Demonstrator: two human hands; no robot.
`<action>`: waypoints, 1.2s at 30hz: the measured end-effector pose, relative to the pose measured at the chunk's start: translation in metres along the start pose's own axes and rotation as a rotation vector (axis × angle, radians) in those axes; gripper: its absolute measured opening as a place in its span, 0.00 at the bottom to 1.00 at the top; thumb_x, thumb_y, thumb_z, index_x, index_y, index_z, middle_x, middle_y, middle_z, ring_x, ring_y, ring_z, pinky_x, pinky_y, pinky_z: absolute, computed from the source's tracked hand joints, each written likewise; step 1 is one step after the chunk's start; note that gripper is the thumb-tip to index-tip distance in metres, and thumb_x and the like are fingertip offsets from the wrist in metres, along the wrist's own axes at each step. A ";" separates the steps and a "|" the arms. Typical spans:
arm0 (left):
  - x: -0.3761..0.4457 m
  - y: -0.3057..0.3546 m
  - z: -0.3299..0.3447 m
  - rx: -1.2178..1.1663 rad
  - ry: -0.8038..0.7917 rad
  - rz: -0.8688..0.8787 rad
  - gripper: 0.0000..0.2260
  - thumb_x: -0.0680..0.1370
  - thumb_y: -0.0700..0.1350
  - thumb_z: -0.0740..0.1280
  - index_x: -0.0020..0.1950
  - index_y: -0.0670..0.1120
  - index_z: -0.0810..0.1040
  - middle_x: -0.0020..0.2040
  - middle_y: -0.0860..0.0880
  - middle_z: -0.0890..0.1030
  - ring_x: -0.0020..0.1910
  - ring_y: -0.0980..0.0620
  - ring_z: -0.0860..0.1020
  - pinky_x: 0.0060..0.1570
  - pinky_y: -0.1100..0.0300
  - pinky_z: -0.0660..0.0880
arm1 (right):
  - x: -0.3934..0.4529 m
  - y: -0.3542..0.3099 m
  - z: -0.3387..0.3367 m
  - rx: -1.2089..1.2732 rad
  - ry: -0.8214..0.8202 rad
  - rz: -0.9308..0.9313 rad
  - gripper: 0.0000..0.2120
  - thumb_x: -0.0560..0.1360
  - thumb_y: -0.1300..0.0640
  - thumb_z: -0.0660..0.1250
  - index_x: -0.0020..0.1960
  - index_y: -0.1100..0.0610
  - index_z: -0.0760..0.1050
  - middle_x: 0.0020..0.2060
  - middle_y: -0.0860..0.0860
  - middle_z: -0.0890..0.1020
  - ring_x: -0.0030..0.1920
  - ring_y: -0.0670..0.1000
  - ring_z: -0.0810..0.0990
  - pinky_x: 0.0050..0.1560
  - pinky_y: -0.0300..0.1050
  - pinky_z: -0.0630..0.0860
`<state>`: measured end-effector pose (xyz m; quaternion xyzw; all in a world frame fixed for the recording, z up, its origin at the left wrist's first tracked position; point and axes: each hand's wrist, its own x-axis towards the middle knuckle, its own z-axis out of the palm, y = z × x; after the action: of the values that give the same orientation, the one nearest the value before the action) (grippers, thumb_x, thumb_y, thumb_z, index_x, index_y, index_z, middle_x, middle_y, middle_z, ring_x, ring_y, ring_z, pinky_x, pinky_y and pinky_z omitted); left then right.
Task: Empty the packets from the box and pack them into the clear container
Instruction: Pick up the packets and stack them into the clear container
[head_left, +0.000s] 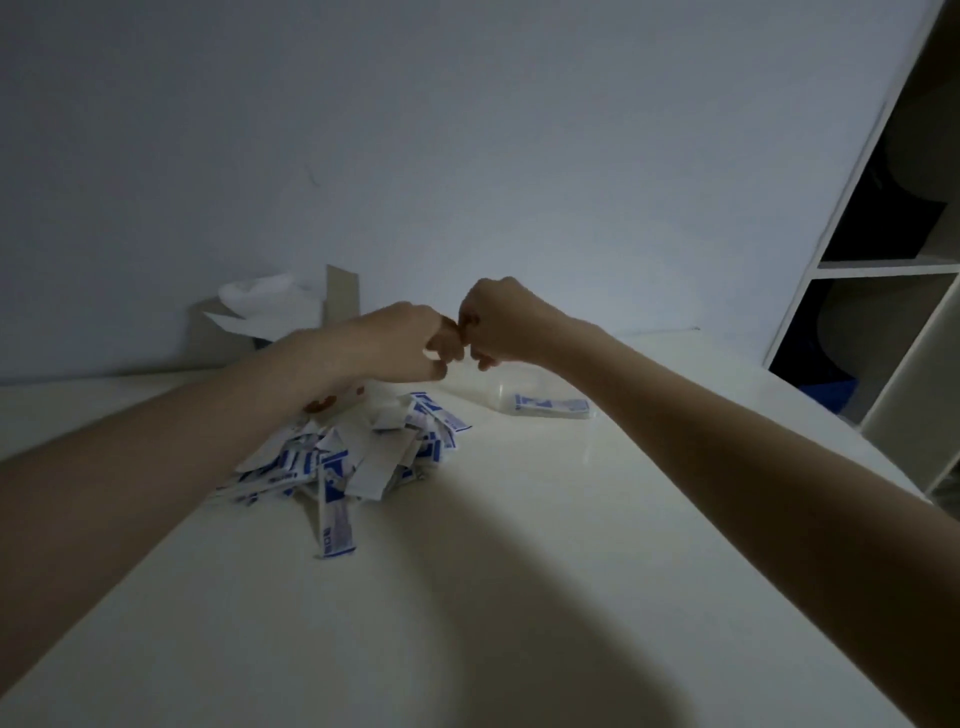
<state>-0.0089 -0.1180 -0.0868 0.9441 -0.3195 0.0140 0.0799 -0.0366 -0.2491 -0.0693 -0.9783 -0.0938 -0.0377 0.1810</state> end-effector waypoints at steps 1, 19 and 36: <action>-0.013 -0.009 0.000 0.011 -0.078 -0.020 0.14 0.76 0.44 0.66 0.62 0.48 0.76 0.60 0.51 0.78 0.58 0.52 0.75 0.58 0.59 0.71 | -0.002 -0.006 0.014 0.044 -0.048 0.002 0.10 0.76 0.62 0.63 0.52 0.65 0.79 0.43 0.59 0.83 0.41 0.55 0.84 0.48 0.46 0.81; -0.048 -0.039 0.058 -0.076 -0.065 -0.195 0.18 0.70 0.48 0.73 0.50 0.48 0.66 0.53 0.46 0.70 0.51 0.46 0.73 0.52 0.49 0.74 | -0.012 0.006 0.077 0.166 -0.054 0.075 0.23 0.68 0.65 0.71 0.61 0.58 0.70 0.62 0.56 0.73 0.60 0.56 0.73 0.49 0.41 0.69; -0.051 -0.041 0.029 -0.412 -0.014 -0.250 0.10 0.74 0.40 0.69 0.42 0.52 0.70 0.45 0.48 0.79 0.41 0.51 0.80 0.36 0.61 0.77 | -0.030 0.038 0.045 0.118 -0.186 0.004 0.17 0.78 0.50 0.61 0.52 0.61 0.80 0.50 0.55 0.83 0.45 0.49 0.78 0.42 0.39 0.74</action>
<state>-0.0252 -0.0599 -0.1253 0.9402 -0.1968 -0.0680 0.2695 -0.0565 -0.2724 -0.1280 -0.9654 -0.1104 0.0593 0.2288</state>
